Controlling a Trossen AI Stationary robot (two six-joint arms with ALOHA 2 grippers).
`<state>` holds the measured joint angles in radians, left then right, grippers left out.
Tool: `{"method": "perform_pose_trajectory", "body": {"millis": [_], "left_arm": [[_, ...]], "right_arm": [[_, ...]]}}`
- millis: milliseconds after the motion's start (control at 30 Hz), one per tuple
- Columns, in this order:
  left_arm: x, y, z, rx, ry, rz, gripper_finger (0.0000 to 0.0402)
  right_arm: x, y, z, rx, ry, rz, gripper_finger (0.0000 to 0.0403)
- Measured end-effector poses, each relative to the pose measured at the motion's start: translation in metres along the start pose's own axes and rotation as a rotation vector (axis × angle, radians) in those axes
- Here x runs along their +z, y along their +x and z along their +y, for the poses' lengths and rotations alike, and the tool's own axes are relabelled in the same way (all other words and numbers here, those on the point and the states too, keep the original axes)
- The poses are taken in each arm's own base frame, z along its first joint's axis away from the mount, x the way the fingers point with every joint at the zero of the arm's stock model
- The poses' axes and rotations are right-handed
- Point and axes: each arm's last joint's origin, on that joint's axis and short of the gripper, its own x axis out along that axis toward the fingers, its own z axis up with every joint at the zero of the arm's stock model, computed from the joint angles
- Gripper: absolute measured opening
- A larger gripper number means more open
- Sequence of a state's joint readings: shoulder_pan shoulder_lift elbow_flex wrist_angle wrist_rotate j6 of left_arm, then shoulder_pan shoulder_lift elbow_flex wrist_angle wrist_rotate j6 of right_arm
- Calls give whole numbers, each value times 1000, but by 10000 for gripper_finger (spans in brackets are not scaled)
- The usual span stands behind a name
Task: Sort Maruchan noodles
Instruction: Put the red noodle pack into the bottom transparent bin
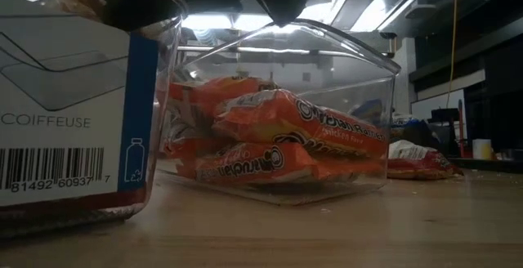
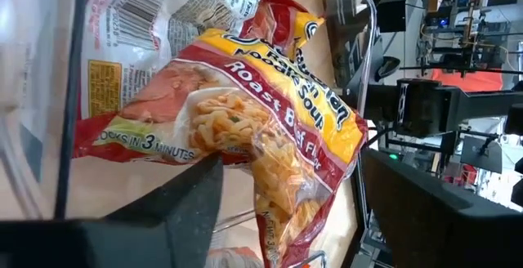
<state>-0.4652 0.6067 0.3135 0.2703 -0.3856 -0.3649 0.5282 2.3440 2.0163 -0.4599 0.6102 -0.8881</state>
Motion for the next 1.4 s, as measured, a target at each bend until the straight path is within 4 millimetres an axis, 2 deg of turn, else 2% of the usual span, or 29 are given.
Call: {"method": "perform_pose_trajectory", "body": {"millis": [267,600,933,1267,1400], "left_arm": [[0,0,0,-1,-1,0,172],[0,0,0,-1,-1,0,172],[0,0,0,-1,-2,0,172],[0,0,0,-1,-2,0,172],[0,0,0,-1,-2,1,172]], "right_arm": [[1,0,0,-1,-4,-2,165],[2,-1,1,40,45,-50,11],[9,-5,-1,-24,241,-61,1],[25,-26,-33,-40,603,-200,0],[29,-27,-38,-54,687,-266,0]]}}
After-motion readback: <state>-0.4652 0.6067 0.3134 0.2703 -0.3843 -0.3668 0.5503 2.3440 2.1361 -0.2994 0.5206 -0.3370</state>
